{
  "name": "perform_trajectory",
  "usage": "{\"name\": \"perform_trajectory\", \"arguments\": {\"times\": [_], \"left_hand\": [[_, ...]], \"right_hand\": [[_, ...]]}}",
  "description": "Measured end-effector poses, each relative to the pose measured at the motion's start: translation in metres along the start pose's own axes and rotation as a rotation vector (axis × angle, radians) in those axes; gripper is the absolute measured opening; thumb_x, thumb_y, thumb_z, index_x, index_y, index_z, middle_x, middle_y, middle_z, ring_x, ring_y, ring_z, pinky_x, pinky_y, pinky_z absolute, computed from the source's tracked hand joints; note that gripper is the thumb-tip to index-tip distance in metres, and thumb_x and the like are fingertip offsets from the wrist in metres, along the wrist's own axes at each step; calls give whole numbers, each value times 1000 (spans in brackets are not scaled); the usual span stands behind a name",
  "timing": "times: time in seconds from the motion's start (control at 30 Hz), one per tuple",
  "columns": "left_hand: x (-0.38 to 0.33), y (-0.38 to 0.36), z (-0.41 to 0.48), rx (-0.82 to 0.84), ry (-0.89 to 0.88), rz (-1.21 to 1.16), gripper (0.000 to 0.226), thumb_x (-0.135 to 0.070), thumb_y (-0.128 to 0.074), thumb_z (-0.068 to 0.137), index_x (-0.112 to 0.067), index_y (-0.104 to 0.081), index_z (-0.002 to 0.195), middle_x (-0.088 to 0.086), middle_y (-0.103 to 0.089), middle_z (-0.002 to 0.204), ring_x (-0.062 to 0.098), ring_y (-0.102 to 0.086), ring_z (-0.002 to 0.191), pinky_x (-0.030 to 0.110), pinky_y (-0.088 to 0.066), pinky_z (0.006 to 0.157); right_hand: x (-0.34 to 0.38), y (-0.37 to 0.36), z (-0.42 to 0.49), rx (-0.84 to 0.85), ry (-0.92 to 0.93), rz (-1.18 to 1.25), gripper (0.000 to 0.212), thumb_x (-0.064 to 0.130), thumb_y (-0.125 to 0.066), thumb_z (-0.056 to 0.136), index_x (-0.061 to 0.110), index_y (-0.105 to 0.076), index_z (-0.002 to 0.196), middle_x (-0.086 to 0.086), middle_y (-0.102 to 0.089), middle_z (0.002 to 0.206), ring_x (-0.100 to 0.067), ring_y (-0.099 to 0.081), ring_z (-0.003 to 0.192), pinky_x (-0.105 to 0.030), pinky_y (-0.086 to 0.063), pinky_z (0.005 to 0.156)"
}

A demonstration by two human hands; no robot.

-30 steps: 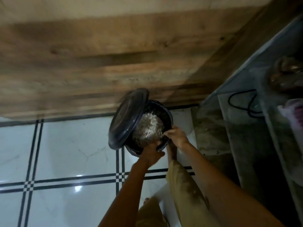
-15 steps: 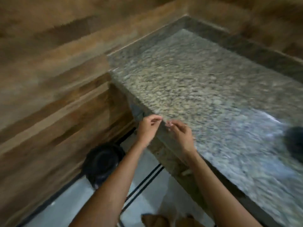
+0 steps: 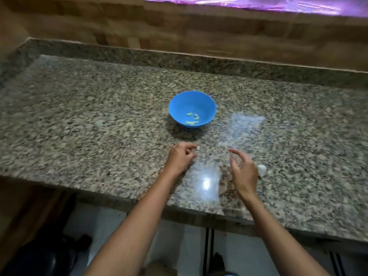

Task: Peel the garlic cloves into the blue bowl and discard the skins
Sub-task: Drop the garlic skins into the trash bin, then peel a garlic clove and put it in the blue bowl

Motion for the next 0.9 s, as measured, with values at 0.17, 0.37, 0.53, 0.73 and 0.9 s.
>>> {"name": "perform_trajectory", "arguments": {"times": [0.17, 0.37, 0.53, 0.73, 0.9], "left_hand": [[-18, -31, 13, -62, -51, 375, 16, -22, -63, 87, -10, -68, 94, 15, -62, 96, 29, -58, 91, 35, -44, 77], [-47, -22, 19, -128, -143, 360, 12, -12, -62, 84, -8, -72, 89, 11, -71, 84, 25, -66, 79, 36, -53, 71], [-102, 38, 62, -388, -248, 186, 15, -8, -62, 87, -5, -72, 98, 8, -72, 92, 20, -67, 83, 27, -50, 78], [-106, 34, 88, -219, -153, 309, 28, -2, -51, 90, -8, -71, 107, 10, -70, 109, 27, -65, 93, 31, -48, 84], [-113, -55, -1, 294, -91, -294, 23, -17, -66, 85, -13, -68, 108, 4, -69, 108, 15, -68, 92, 30, -57, 80]], "right_hand": [[-65, 51, 18, -74, -151, -216, 36, 14, -58, 88, 15, -56, 124, -10, -45, 137, -27, -41, 124, -35, -36, 97], [-108, 53, 21, 46, -282, -148, 40, 26, -64, 87, 11, -57, 124, -12, -52, 127, -28, -52, 112, -29, -39, 85], [-112, 46, 27, 115, -306, 51, 33, 14, -73, 79, 8, -65, 110, -7, -65, 110, -20, -60, 99, -31, -48, 86], [-104, 39, 17, 57, -444, 553, 30, 2, -66, 82, 5, -63, 112, 4, -63, 93, -14, -62, 87, -12, -52, 63], [-71, 36, 12, 28, -348, 652, 32, 2, -72, 75, 20, -65, 101, 2, -67, 102, -10, -64, 94, -24, -55, 79]]}}
Point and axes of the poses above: each hand's wrist, its own z-axis towards the middle knuckle, its own y-axis out of the back of the hand, x = y × z, the point moved 9 cm from there along z, towards the middle knuckle
